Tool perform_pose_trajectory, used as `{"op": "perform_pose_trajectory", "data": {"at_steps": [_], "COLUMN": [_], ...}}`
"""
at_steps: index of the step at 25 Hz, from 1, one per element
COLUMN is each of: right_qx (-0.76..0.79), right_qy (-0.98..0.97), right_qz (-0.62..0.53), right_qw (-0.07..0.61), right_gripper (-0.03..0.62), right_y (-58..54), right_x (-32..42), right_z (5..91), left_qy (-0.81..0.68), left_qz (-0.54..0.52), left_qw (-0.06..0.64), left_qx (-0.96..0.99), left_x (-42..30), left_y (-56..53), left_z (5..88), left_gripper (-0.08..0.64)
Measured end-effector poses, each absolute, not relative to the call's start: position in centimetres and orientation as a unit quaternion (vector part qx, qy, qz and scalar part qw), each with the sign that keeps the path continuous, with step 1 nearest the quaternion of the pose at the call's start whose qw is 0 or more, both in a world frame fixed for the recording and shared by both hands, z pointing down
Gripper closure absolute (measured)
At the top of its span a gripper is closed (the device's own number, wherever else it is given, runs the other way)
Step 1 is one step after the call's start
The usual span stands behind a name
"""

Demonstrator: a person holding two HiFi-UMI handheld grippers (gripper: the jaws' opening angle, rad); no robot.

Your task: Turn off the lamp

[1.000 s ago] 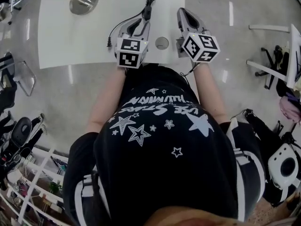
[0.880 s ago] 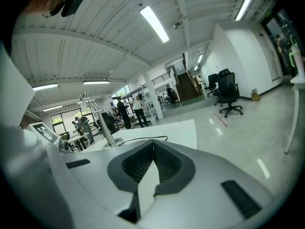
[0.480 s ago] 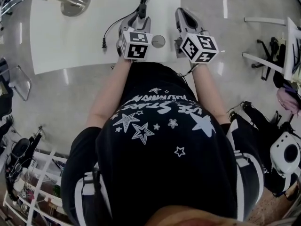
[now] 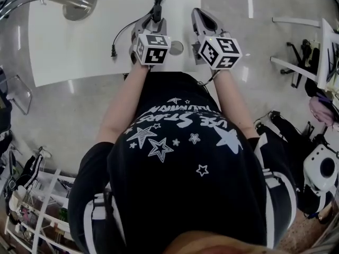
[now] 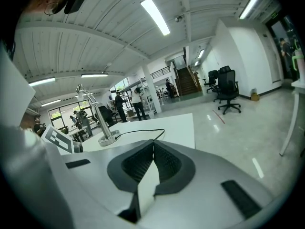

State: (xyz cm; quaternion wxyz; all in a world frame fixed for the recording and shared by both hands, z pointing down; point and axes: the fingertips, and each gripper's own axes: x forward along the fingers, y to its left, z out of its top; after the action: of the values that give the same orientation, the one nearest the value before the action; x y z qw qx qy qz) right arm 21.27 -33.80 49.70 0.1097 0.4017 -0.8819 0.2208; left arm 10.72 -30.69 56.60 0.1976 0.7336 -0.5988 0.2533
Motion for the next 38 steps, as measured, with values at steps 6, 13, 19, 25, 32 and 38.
{"op": "perform_pose_trajectory", "data": {"at_steps": [6, 13, 19, 25, 32, 38], "right_qx": [0.372, 0.25, 0.144, 0.087, 0.085, 0.088], "right_qy": [-0.892, -0.925, -0.939, -0.936, -0.922, -0.909], "right_qz": [0.224, 0.218, 0.187, 0.18, 0.193, 0.2], "right_qw": [0.122, 0.185, 0.25, 0.291, 0.326, 0.356], "right_gripper": [0.586, 0.586, 0.586, 0.586, 0.586, 0.586], "right_y": [-34.1, -33.3, -32.6, -31.8, -31.7, -32.0], "right_x": [19.2, 15.2, 11.3, 9.5, 8.9, 8.9], "right_z": [50.2, 51.8, 53.4, 54.4, 55.2, 55.7], "left_qy": [-0.601, -0.591, -0.586, -0.584, -0.584, -0.583], "left_qz": [0.246, 0.235, 0.237, 0.24, 0.234, 0.234], "left_qw": [0.208, 0.222, 0.227, 0.229, 0.237, 0.237], "left_qx": [0.732, 0.74, 0.741, 0.741, 0.74, 0.741], "left_x": [10.3, 10.4, 10.0, 10.0, 9.8, 9.9], "left_y": [-30.6, -30.5, -30.7, -30.8, -30.8, -30.7], "left_z": [56.4, 55.8, 56.1, 56.2, 56.5, 56.5], "left_gripper": [0.403, 0.408, 0.414, 0.414, 0.417, 0.419]}}
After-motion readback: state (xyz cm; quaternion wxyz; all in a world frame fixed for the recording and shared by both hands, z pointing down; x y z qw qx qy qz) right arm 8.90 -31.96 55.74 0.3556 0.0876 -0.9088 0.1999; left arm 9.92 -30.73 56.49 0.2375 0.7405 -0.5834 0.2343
